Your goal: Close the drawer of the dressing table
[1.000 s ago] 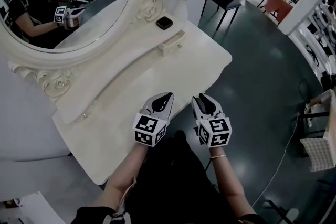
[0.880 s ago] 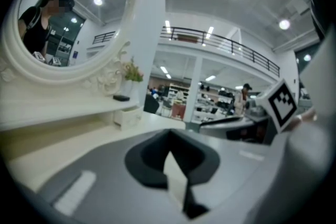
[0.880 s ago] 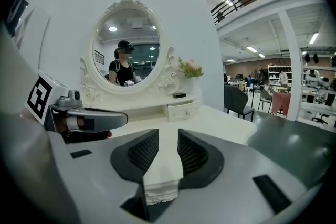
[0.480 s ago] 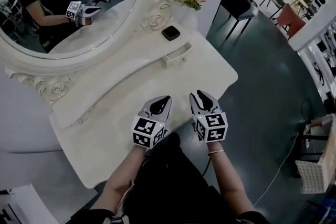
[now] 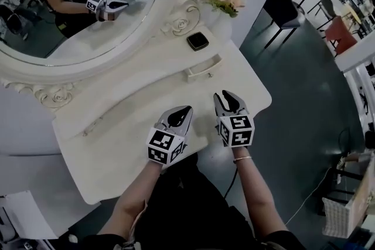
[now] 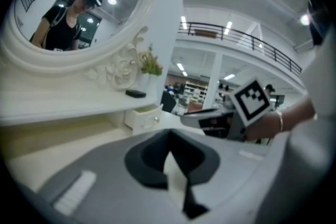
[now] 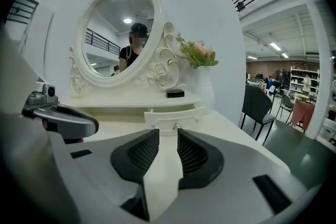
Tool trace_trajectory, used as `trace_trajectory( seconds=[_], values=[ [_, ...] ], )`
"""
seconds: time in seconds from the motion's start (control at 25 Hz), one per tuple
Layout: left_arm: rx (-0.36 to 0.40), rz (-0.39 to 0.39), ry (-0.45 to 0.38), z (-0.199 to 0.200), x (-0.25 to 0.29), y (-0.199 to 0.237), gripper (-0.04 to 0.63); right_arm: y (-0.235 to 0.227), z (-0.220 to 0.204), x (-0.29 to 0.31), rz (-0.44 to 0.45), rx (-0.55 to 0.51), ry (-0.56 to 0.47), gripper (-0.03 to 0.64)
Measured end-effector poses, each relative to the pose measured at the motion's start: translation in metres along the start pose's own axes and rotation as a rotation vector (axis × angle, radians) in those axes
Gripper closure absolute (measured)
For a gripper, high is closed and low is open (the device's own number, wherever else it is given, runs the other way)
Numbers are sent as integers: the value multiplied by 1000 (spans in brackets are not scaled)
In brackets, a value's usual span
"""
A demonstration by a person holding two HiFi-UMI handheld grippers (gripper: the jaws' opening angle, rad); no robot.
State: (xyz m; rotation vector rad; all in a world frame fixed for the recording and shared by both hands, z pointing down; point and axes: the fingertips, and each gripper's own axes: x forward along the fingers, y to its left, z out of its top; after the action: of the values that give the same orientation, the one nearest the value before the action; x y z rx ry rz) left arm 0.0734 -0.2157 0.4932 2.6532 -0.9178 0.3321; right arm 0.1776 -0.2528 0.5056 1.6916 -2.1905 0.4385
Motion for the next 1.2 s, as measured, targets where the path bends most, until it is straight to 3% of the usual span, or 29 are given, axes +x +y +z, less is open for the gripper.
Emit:
trace_trajectory(
  seconds=[0.68, 1.2],
  values=[
    [-35, 71, 22, -2, 26, 23, 591, -20, -3, 82, 62, -100, 108, 515],
    [-58, 79, 34, -7, 33, 29, 590, -20, -6, 94, 110, -126, 122, 528]
  ],
)
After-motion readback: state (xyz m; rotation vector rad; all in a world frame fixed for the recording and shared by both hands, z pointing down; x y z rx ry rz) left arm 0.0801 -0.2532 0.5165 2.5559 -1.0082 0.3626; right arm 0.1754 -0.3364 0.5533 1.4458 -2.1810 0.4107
